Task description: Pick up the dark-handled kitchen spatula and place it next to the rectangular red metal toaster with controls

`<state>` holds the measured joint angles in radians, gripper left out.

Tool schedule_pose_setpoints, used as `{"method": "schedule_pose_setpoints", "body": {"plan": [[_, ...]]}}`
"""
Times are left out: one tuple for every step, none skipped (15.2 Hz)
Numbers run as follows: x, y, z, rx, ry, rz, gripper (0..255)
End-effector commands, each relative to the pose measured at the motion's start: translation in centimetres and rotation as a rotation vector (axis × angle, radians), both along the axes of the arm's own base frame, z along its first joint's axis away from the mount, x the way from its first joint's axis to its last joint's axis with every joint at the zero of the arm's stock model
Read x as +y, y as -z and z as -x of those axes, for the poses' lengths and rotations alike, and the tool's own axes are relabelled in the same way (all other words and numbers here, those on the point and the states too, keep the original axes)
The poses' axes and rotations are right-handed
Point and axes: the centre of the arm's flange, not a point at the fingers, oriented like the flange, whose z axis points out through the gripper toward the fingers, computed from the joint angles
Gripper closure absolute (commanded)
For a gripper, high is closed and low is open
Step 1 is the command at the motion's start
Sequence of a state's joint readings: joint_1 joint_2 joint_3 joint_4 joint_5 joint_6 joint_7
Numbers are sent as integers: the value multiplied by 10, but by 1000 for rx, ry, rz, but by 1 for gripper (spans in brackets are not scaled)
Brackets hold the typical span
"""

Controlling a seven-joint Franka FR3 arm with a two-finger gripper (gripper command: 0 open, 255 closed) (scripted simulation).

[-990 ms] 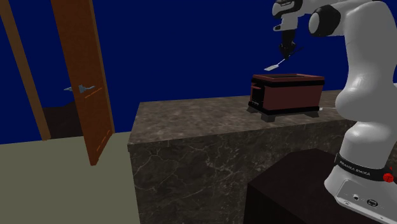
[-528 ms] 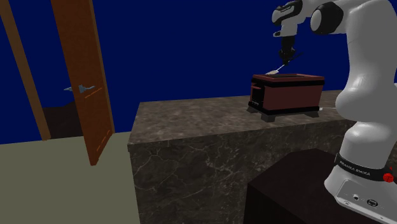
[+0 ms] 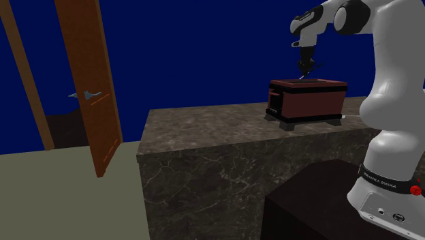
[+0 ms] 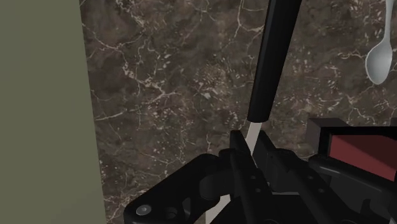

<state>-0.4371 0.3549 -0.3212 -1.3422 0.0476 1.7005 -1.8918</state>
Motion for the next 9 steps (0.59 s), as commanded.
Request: {"method": "schedule_pose_setpoints", "body": {"plan": [[0,11,0,0,0,1,255],[0,16,0,0,0,1,255],[0,21,0,0,0,1,255],[0,27,0,0,0,1,255],[0,32,0,0,0,1,255],[0,37,0,0,0,1,255],[0,42,0,0,0,1,255],[0,48,0,0,0,1,255],[0,53,0,0,0,1,255]]}}
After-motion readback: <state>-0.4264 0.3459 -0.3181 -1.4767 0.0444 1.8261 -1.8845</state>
